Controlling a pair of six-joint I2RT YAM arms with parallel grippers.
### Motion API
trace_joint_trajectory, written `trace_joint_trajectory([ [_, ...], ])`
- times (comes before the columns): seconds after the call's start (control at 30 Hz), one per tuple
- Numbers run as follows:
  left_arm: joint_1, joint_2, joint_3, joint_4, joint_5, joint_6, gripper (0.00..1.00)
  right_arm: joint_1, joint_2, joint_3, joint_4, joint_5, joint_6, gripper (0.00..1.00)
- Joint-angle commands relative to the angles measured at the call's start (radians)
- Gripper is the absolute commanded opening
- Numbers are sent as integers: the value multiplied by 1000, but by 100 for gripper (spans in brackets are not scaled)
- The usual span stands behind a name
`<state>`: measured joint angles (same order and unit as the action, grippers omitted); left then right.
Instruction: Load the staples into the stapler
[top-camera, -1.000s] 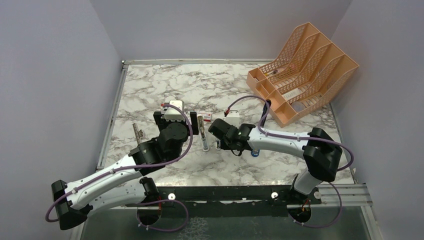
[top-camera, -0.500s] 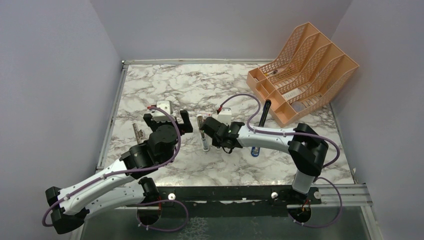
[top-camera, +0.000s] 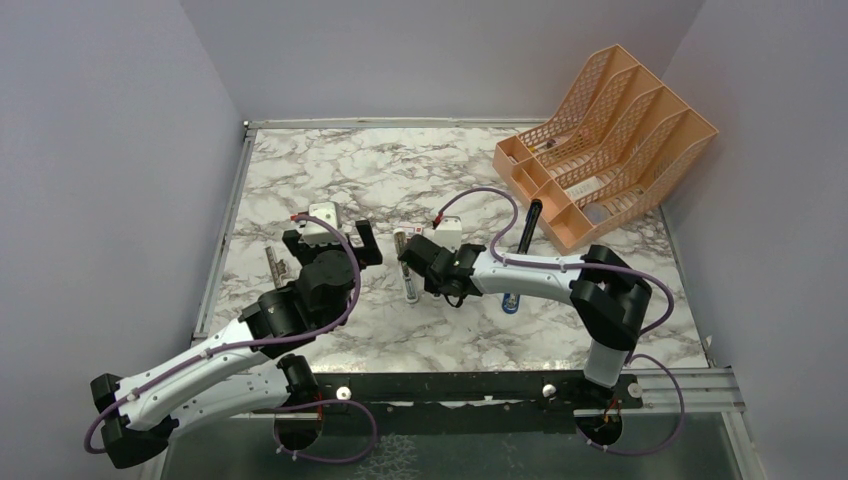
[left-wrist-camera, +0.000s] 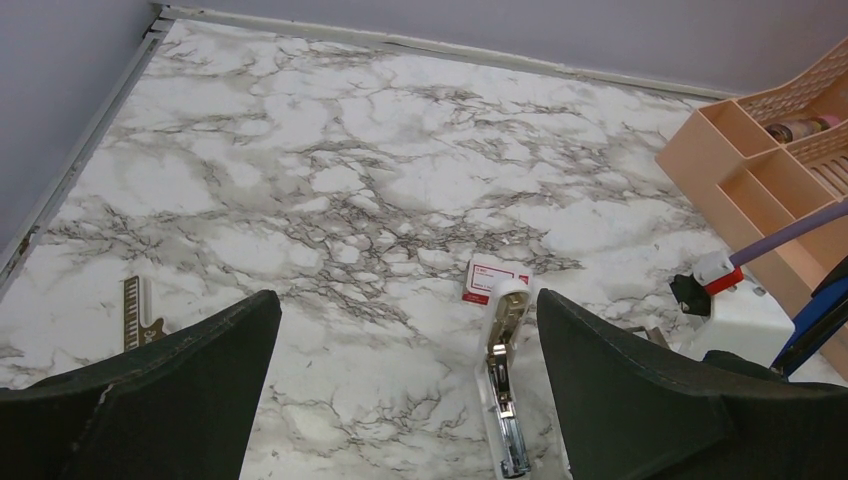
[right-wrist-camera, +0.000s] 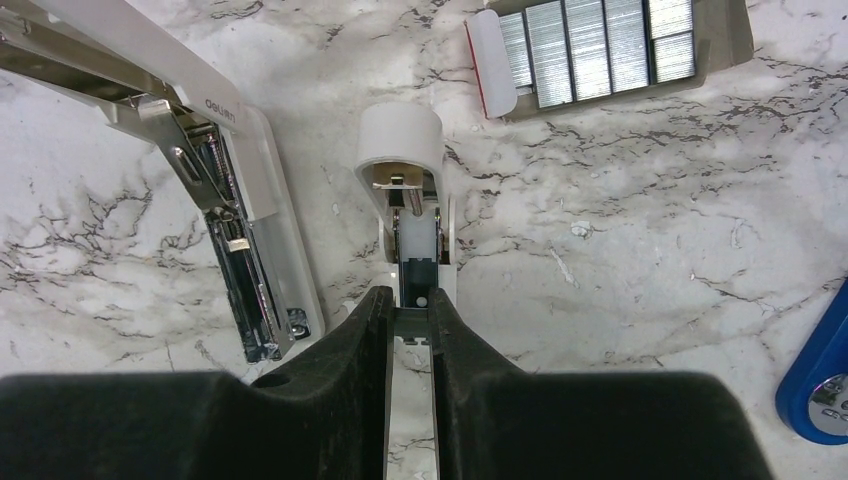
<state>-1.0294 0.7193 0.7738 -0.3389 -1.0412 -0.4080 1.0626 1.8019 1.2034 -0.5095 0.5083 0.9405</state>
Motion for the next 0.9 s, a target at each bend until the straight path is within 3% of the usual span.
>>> trace_joint_trajectory([
  [0.0, 3, 1, -5, -3, -28, -11, 99, -7, 20, 15, 30, 38, -14, 21],
  [0.87, 3, 19, -4, -3, -22, -5, 99, -35, 19, -8, 51, 37, -38, 21],
])
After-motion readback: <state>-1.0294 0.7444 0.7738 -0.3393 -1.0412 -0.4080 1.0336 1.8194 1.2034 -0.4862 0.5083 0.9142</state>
